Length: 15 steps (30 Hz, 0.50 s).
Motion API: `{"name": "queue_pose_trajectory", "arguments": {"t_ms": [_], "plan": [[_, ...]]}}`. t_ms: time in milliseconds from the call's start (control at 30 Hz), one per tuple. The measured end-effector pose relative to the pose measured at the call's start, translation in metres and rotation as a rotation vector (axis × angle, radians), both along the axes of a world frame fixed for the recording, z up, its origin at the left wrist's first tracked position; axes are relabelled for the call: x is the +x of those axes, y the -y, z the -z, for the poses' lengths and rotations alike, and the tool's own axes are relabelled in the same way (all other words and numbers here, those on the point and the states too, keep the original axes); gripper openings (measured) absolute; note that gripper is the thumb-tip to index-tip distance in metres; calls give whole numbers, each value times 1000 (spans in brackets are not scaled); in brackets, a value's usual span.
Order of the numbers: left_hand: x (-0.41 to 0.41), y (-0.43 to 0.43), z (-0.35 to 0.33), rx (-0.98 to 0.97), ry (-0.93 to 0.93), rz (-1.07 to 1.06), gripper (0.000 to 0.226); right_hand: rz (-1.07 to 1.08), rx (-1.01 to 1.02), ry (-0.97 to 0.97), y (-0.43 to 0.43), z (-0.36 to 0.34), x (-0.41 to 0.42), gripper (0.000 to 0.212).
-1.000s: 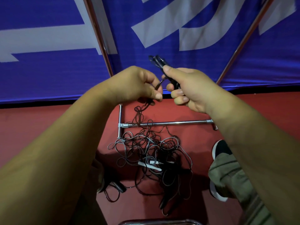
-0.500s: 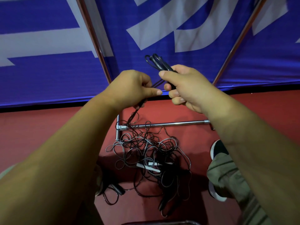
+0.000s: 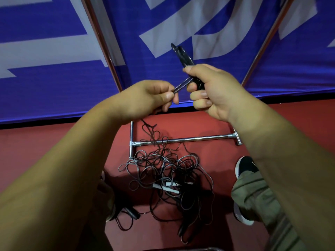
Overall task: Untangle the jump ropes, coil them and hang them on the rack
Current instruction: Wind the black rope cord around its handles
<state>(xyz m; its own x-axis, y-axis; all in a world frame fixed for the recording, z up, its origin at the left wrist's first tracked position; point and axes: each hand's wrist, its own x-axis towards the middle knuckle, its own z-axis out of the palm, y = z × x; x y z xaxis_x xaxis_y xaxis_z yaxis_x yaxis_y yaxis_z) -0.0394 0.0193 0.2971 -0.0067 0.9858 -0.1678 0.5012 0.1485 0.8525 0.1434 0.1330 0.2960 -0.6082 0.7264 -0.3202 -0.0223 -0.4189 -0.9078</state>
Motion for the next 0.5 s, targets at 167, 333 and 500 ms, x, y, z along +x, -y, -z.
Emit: {"name": "queue_pose_trajectory", "arguments": {"t_ms": [167,333,500], "plan": [[0,-1,1,-117,-105,-6,15,-78,49,47,9,2,-2,12],[0,-3,16,-187,-156,-84,17,-280,7,106,17,-6,1,10],[-3,-2,13,-82,-11,-229,11,-541,-3,159,24,-9,5,17]]}}
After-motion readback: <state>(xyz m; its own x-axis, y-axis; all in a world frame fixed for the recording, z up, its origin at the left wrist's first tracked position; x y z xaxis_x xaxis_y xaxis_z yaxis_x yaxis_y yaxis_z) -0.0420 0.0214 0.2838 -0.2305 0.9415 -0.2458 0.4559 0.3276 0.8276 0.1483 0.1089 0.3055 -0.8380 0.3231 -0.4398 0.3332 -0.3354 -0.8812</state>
